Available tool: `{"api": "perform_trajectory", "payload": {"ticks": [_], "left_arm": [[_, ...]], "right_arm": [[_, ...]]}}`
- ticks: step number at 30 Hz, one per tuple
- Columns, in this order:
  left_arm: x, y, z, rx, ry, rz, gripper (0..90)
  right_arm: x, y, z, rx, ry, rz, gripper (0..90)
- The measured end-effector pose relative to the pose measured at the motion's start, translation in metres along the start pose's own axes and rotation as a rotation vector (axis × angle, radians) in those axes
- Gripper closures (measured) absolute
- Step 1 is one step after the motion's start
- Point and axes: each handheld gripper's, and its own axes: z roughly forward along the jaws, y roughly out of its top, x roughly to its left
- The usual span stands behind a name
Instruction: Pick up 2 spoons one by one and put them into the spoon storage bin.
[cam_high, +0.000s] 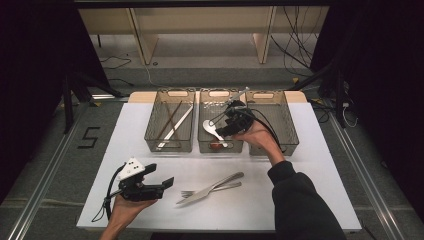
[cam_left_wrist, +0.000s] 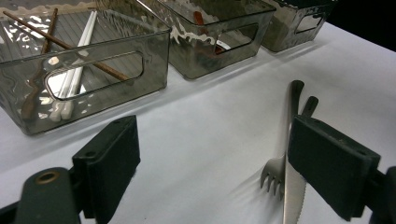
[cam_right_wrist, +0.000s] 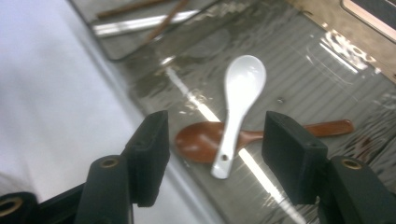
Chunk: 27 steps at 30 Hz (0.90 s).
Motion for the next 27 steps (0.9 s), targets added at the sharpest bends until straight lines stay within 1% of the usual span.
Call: {"api": "perform_trajectory", "payload": {"ticks": [3, 5, 8, 10, 12, 16, 20, 26, 27], "left_arm": [[0.000, 0.000, 0.000, -0.001, 0.000, -0.001, 16.3], [0.000, 0.000, 0.000, -0.002, 0.001, -0.001, 16.3], [0.000, 0.000, 0.000, 0.001, 0.001, -0.001, 16.3], [0.000, 0.000, 0.000, 0.000, 0.002, -0.003, 16.3], [0.001, 0.000, 0.000, 0.000, 0.002, -0.005, 16.3], [0.000, 0.000, 0.000, -0.001, 0.003, -0.004, 16.2], [0.000, 0.001, 0.001, -0.002, 0.004, -0.006, 16.2], [-0.001, 0.002, 0.002, -0.005, 0.001, -0.004, 16.1], [-0.001, 0.003, 0.002, -0.007, 0.000, -0.002, 16.1]], "right_arm": [[0.010, -0.007, -0.007, -0.018, 0.022, -0.044, 38.2], [0.017, -0.012, -0.012, -0.020, 0.040, -0.068, 37.5], [0.028, -0.019, -0.016, -0.010, 0.061, -0.095, 37.1], [0.035, -0.023, -0.018, -0.002, 0.078, -0.122, 37.0], [0.041, -0.028, -0.019, 0.008, 0.085, -0.141, 36.9], [0.051, -0.037, -0.017, 0.023, 0.103, -0.172, 36.5], [0.060, -0.046, -0.013, 0.046, 0.121, -0.191, 36.4], [0.068, -0.056, -0.005, 0.072, 0.142, -0.222, 35.8], [0.069, -0.057, -0.003, 0.076, 0.145, -0.219, 35.7]]}}
